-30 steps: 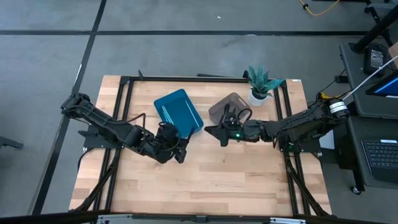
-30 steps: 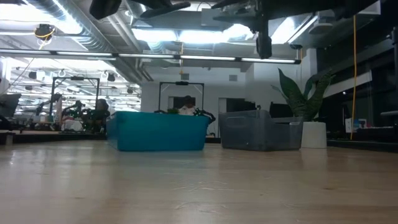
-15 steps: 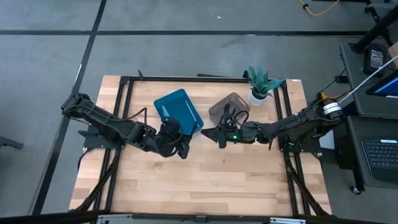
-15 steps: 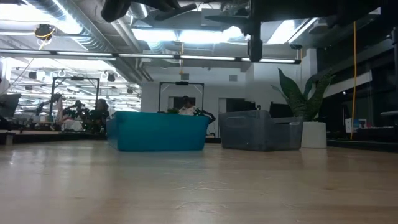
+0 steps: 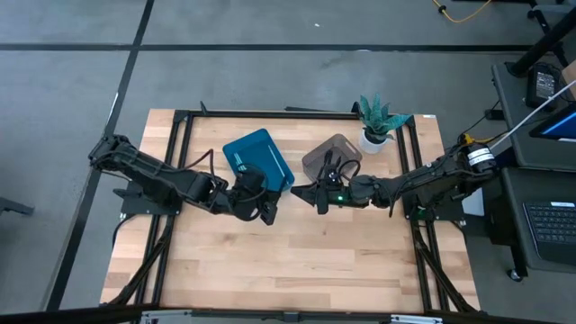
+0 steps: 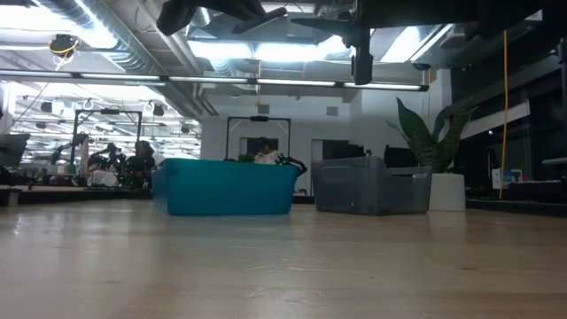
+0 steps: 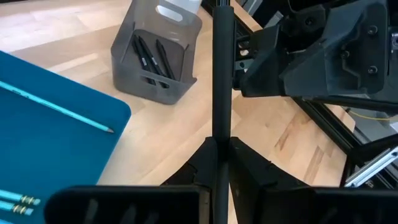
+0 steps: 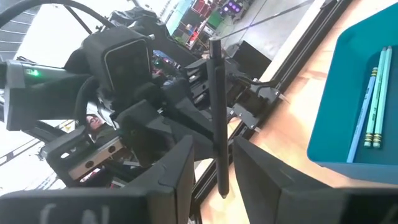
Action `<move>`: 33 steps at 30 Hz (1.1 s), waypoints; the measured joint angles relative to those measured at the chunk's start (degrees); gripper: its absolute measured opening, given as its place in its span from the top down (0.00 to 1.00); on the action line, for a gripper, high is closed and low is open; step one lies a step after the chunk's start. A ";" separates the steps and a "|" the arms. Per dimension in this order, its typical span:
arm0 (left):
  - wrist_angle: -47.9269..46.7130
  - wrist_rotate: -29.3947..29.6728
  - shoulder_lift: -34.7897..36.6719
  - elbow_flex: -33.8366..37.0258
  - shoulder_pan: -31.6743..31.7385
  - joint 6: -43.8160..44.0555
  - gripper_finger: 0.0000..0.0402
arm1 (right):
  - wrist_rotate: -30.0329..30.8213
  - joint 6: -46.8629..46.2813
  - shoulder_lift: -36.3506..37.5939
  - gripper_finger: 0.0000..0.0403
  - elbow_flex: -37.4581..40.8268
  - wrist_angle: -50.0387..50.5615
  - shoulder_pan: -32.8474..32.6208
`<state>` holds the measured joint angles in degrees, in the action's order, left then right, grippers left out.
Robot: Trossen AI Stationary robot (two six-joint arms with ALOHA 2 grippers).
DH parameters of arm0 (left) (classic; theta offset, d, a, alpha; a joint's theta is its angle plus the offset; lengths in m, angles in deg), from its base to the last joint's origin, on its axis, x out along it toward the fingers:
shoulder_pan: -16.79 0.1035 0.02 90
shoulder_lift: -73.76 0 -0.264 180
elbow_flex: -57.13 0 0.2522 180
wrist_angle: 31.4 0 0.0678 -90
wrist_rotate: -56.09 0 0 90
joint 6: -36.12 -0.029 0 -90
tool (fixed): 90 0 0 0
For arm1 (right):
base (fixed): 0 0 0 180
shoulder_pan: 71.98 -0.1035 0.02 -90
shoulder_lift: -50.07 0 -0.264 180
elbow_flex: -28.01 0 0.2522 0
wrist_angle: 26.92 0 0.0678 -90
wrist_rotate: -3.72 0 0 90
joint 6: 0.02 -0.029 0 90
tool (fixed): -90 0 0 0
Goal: Sort pens & pencils
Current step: Put the black pen into the gray bin
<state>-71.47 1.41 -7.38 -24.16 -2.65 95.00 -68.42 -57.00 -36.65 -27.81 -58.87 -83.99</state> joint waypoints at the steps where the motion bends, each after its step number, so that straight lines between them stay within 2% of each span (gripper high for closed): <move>1: 0.15 -0.24 -0.02 0.00 0.12 -0.34 0.94 | 0.00 0.01 0.00 0.72 0.00 0.01 0.00; 10: 0.84 -0.55 -0.02 0.00 0.41 -0.69 0.94 | 0.02 -1.27 -1.81 0.72 -0.02 -0.52 0.16; 17: 0.86 -1.05 -0.02 0.00 0.41 -0.70 0.94 | -0.34 -1.69 -4.54 0.72 -0.13 -6.03 0.80; 33: 1.30 -1.80 -0.07 0.00 -0.07 -1.02 0.94 | -5.56 0.14 -9.40 0.72 -7.04 -5.04 3.73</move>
<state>-70.17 -0.39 -7.44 -24.16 -2.72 93.98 -73.98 -56.86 -46.05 -34.85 -63.91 -80.25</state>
